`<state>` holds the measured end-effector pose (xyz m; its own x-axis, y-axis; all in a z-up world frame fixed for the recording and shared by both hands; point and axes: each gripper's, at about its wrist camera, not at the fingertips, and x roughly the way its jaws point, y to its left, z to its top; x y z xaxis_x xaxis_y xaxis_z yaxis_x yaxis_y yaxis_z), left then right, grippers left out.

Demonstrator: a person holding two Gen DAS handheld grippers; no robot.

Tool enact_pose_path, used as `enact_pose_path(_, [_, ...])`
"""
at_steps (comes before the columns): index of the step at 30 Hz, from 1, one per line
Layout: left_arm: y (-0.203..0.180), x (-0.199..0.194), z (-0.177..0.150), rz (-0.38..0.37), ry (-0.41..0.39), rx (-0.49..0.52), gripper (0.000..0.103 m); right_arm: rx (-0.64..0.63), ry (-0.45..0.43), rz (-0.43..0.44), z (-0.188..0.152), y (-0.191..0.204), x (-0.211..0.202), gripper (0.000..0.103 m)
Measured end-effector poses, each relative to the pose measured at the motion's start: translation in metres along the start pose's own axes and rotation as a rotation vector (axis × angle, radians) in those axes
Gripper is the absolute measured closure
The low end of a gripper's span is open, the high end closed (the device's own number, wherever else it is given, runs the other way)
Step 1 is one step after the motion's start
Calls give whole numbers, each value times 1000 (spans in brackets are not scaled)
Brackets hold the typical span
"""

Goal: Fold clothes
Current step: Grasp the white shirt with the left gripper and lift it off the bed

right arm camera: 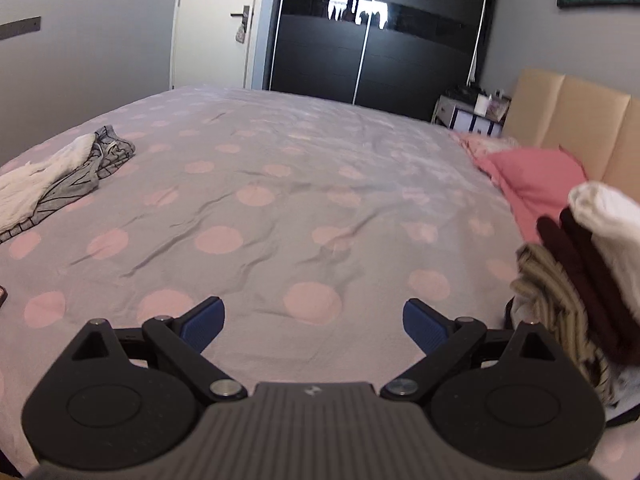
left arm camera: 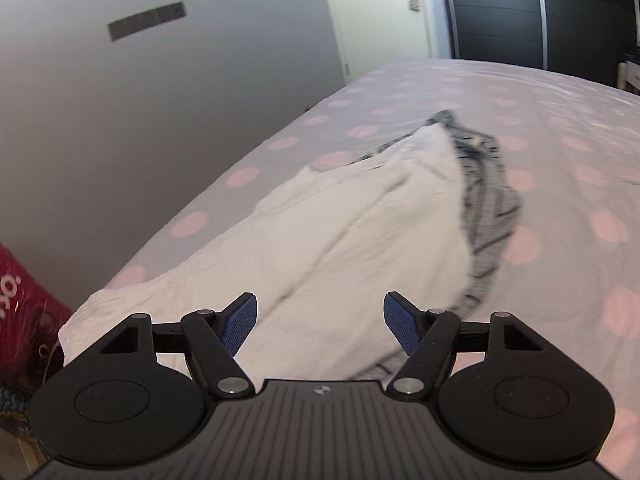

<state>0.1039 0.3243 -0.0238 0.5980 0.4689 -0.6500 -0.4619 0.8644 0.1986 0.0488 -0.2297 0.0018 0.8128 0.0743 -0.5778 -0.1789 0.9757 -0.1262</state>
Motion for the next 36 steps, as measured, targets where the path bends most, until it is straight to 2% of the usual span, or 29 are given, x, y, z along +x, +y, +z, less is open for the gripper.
enact_pose_path(8, [46,63,-16,8,51,-71,35,1,58,30,-5,18,25,6])
enact_pose_path(14, [44,88,-20,2,39,-37,35,46,109,81,-3,28,38,6])
enact_pose_path(15, [43,90,-20,12,31,-28,41,46,114,87,-3,30,40,6])
enact_pose_path(16, [42,91,-19,26,26,-31,56,39,118,90,-3,33,41,6])
enact_pose_path(18, [43,91,-15,46,18,-43,73,27,124,97,-2,38,42,6])
enact_pose_path(19, [44,91,-13,46,13,-49,85,24,126,100,-2,39,42,6])
enact_pose_path(20, [45,90,-10,47,8,-54,90,23,127,103,-2,41,43,6])
enact_pose_path(22, [45,81,-3,41,-31,-64,95,21,126,107,-2,42,42,6])
enact_pose_path(26, [44,58,12,21,-125,-82,98,17,122,104,-2,42,40,6])
enact_pose_path(29, [44,30,31,-39,-198,-133,98,22,105,108,-1,42,34,6])
enact_pose_path(32, [35,-8,46,-131,-285,-147,99,17,81,111,-1,43,27,6])
enact_pose_path(36, [9,-71,57,-294,-391,-119,99,15,50,118,0,43,16,6])
